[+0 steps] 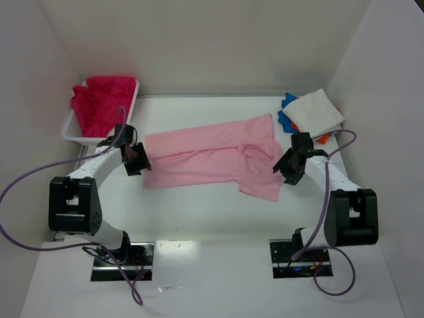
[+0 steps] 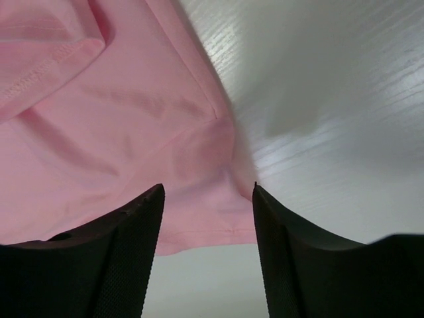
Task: Fold and stack the t-shirts
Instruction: Grap the side of the flattened tshirt closest away from the robot with both arms
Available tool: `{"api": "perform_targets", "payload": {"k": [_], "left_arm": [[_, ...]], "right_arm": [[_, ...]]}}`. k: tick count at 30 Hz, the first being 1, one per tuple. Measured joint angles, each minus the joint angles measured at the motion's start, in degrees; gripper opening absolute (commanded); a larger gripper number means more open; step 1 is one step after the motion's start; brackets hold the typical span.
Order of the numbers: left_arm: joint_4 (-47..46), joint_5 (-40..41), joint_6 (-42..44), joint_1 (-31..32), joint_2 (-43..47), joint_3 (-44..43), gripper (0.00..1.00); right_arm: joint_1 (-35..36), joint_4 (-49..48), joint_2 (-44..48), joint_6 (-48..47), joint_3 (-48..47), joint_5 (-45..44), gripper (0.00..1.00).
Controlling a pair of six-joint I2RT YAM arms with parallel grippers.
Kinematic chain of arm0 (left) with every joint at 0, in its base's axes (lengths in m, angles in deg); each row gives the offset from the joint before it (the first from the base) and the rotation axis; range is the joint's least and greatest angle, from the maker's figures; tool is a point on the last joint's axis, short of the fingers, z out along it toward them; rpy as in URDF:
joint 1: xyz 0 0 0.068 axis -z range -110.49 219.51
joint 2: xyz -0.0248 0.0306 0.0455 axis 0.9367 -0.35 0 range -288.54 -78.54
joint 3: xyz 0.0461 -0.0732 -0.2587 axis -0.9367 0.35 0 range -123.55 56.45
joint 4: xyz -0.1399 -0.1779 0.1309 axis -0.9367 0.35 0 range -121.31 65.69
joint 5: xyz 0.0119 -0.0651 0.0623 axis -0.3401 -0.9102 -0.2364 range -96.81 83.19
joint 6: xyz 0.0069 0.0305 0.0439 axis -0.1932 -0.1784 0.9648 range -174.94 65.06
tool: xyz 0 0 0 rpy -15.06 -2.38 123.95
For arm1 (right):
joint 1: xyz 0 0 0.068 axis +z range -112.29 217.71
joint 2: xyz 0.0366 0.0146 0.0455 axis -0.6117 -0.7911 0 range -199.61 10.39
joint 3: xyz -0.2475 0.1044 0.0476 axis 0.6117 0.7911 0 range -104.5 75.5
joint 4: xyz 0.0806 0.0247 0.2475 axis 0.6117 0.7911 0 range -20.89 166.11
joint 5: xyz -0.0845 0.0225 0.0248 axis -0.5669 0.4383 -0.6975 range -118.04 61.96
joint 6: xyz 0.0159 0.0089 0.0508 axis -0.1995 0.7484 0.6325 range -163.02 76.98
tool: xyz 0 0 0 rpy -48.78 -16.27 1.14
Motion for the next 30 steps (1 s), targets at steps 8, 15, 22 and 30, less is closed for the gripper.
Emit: {"api": "perform_targets", "payload": {"k": [8, 15, 22, 30], "left_arm": [[0.7, -1.7, -4.0, 2.0, 0.1, 4.4, 0.54], [-0.6, -1.1, -8.7, 2.0, 1.9, 9.5, 0.51], [-2.4, 2.0, -11.9, 2.0, 5.4, 12.8, 0.46], [-5.8, 4.7, -13.0, 2.0, 5.2, 13.1, 0.45]], "right_arm": [[0.0, -1.1, -3.1, -1.6, -0.5, -0.2, 0.72], [0.0, -1.8, -3.6, -2.4, -0.5, -0.2, 0.69], [0.0, -3.5, -4.6, -3.0, -0.1, 0.3, 0.59], [0.0, -4.7, -4.7, -3.2, 1.5, 0.9, 0.57]]}}
